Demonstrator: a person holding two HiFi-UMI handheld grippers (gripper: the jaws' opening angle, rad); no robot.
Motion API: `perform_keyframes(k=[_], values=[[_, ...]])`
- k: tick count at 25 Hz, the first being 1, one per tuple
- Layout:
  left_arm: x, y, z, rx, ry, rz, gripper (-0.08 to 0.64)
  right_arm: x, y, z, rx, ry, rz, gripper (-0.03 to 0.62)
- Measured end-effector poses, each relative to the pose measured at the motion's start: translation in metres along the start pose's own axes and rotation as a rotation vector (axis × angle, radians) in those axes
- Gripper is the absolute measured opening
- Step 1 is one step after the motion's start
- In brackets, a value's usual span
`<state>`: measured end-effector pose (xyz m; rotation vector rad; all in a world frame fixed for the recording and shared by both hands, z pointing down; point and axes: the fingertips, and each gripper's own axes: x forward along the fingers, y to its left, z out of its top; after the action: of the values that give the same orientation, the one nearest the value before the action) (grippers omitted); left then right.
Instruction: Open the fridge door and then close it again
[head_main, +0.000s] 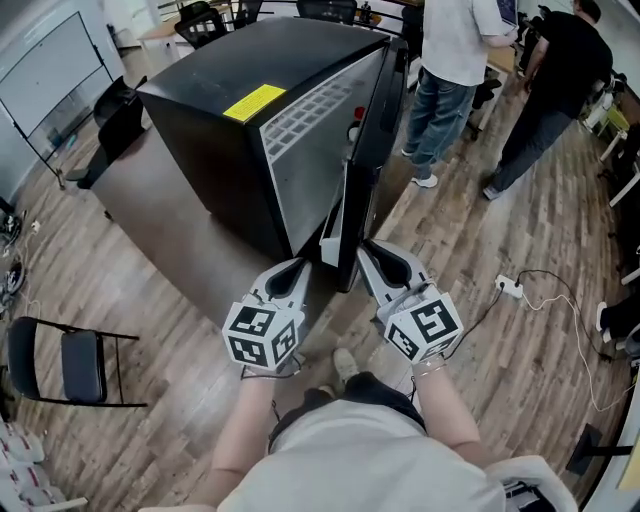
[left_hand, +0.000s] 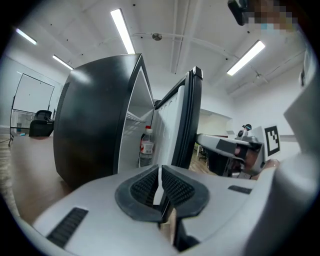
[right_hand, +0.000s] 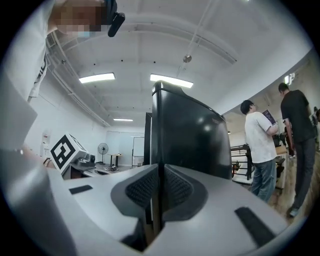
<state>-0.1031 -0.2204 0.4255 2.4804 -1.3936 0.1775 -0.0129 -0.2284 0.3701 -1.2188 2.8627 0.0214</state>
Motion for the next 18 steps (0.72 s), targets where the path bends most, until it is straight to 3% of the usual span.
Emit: perform_keyframes(k=[4, 18], values=[[-0.002, 0.018, 0.002, -0.019, -0.005, 0.042, 0.021, 0.028, 0.011, -0.002, -0.007, 0.029, 0.035, -0.002], [0.0, 0.063, 0.017, -0.05, -0.05, 0.148, 0.02, 0.097, 0.024, -0.004, 0.009, 0.063, 0.165, -0.002]])
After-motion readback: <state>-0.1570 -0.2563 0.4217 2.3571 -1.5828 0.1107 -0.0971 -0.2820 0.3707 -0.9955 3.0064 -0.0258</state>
